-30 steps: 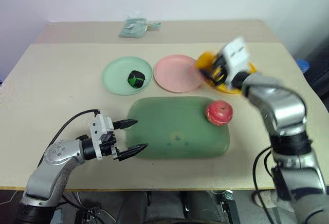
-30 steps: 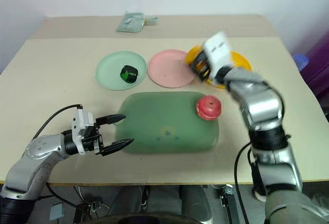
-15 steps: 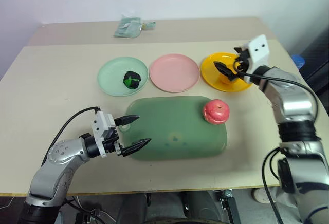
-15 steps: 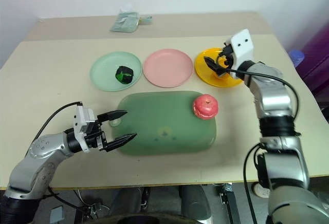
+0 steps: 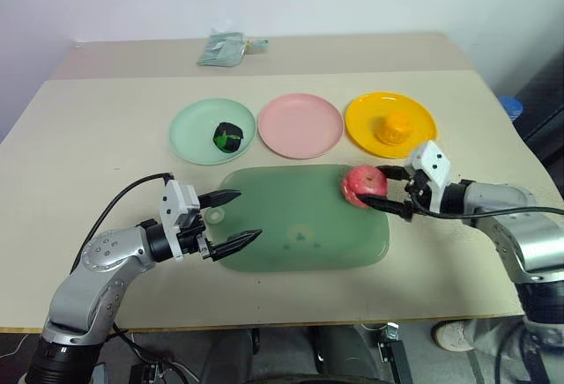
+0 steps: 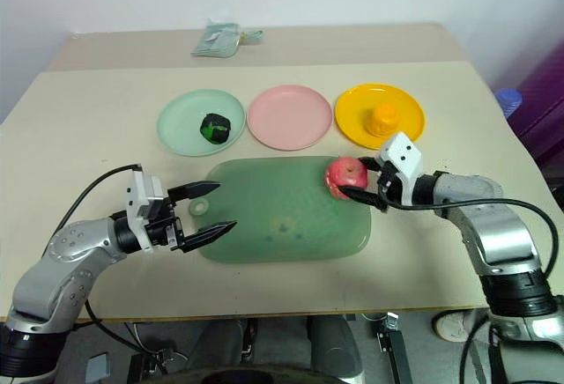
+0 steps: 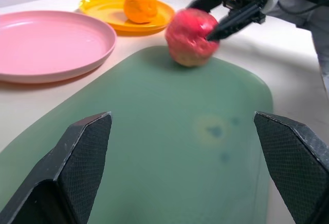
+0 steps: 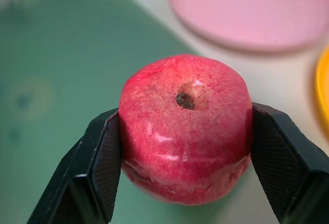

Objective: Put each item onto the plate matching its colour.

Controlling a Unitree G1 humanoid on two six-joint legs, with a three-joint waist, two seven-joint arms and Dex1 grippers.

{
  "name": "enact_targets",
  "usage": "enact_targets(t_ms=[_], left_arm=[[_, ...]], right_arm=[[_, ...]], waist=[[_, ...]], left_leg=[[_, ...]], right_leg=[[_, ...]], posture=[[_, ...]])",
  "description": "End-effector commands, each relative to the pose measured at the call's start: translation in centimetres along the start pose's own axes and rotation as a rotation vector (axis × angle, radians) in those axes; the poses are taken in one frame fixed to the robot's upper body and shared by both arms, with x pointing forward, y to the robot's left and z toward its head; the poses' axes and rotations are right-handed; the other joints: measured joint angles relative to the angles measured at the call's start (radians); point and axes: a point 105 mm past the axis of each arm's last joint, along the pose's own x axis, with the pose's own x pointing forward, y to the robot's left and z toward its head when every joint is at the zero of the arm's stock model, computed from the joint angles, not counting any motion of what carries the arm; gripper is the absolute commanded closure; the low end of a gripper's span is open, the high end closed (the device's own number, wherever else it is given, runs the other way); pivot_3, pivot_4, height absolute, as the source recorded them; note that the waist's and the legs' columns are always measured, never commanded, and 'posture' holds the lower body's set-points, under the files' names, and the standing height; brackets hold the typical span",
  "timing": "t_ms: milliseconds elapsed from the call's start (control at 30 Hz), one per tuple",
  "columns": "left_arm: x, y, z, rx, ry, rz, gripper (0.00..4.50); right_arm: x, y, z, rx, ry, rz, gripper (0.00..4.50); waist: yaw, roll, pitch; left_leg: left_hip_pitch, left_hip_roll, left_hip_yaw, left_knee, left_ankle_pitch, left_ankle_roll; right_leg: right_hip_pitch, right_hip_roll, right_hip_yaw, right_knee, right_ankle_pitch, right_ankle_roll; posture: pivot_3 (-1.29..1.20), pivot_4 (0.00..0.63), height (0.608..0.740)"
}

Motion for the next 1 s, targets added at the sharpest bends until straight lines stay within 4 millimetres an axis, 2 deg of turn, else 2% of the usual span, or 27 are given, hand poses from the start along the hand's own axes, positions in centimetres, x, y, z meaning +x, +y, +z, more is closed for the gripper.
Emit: enact_targets(t_ms=[33, 133, 200, 267, 367, 467, 533, 600, 700, 867, 1000], left_arm=[[-1.8, 2.4, 0.9, 0.042, -0.014, 0.167, 0.0], [-4.1, 5.4, 0.4, 0.067, 0.006, 0.397, 0.0], [-5.6, 6.3, 0.1, 0.048, 0.009, 0.494, 0.0], [-6.2, 6.1, 0.0, 0.046, 0.017, 0.523, 0.0], [-6.2, 5.2, 0.2, 0.047, 0.019, 0.522, 0.0], [-6.6, 4.5, 0.6, 0.045, 0.013, 0.547, 0.0], [-6.6, 4.2, 1.0, 0.046, 0.007, 0.568, 0.0], [-6.7, 3.9, 1.4, 0.041, 0.0, 0.586, 0.0], [-6.9, 3.7, 1.6, 0.043, 0.008, 0.604, 0.0], [-7.7, 3.9, 2.0, 0.031, 0.009, 0.613, 0.0], [-7.6, 3.5, 2.1, 0.001, 0.002, 0.563, 0.0]], right_arm=[[1.4, -0.9, 4.1, -0.063, -0.133, -0.068, 1.58], [4.9, -3.0, 5.3, 0.002, -0.149, -0.213, 1.58], [7.6, -4.2, 5.3, 0.088, -0.115, -0.295, 1.58], [9.6, -4.4, 5.2, 0.088, -0.089, -0.309, 1.58], [11.3, -4.5, 5.5, 0.08, -0.094, -0.308, 1.58], [11.3, -5.2, 7.2, 0.034, -0.172, -0.316, 0.12], [10.2, -5.3, 8.2, -0.043, -0.23, -0.307, 0.05], [8.4, -5.1, 8.0, -0.101, -0.252, -0.267, 0.05], [4.7, -4.9, 6.2, -0.087, -0.231, -0.165, 0.05], [-2.1, -6.6, 2.4, -0.007, -0.16, -0.225, 0.05], [-6.5, -6.0, -0.3, 0.078, -0.105, -0.24, 0.05]], waist=[[0.003, 0.0, 0.0], [-0.001, 0.0, 0.0], [-0.008, 0.0, 0.0], [-0.008, -0.001, 0.0], [0.006, -0.001, 0.0], [0.009, -0.001, 0.0], [0.008, -0.001, 0.0], [0.008, -0.001, 0.0], [0.012, -0.001, -0.001], [0.007, -0.001, -0.001], [0.003, 0.0, -0.001]], left_leg=[[0.0, 0.0, 0.0, 0.0, 0.0, 0.0], [0.0, 0.0, 0.0, 0.0, 0.0, 0.0], [0.0, 0.0, 0.0, 0.0, 0.001, -0.001], [-0.001, 0.0, -0.001, -0.001, 0.001, -0.002], [-0.006, -0.001, -0.001, -0.002, 0.001, -0.002], [-0.018, -0.002, -0.001, 0.001, 0.003, -0.005], [-0.018, -0.003, -0.001, 0.002, 0.004, -0.007], [-0.018, -0.002, -0.001, 0.001, 0.002, -0.004], [-0.017, -0.002, -0.004, 0.001, 0.002, -0.004], [-0.015, -0.002, -0.004, 0.002, 0.002, -0.004], [-0.012, -0.001, -0.003, 0.001, 0.002, -0.003]], right_leg=[[0.0, 0.0, 0.0, 0.0, 0.0, 0.0], [0.0, 0.0, 0.0, 0.0, 0.0, 0.0], [-0.001, 0.0, 0.0, 0.001, 0.0, -0.001], [-0.002, 0.0, 0.0, 0.001, 0.0, -0.001], [-0.007, -0.002, -0.001, 0.0, 0.0, -0.001], [-0.017, -0.003, -0.002, 0.0, 0.001, 0.0], [-0.018, -0.004, -0.002, 0.001, 0.001, 0.0], [-0.018, -0.003, -0.002, 0.001, 0.001, 0.0], [-0.015, -0.003, -0.004, 0.001, 0.001, 0.0], [-0.012, -0.003, -0.004, 0.001, 0.001, 0.0], [-0.011, -0.001, -0.003, 0.002, 0.001, 0.0]], posture=[[0.0, 0.15, 0.74], [0.0, 0.15, 0.74], [0.0, 0.15, 0.74], [0.0, 0.15, 0.74], [0.0, 0.15, 0.74], [0.0, 0.15, 0.74], [0.0, 0.15, 0.74], [0.0, 0.15, 0.74], [0.0, 0.15, 0.74], [0.0, 0.15, 0.74], [0.0, 0.15, 0.74]])
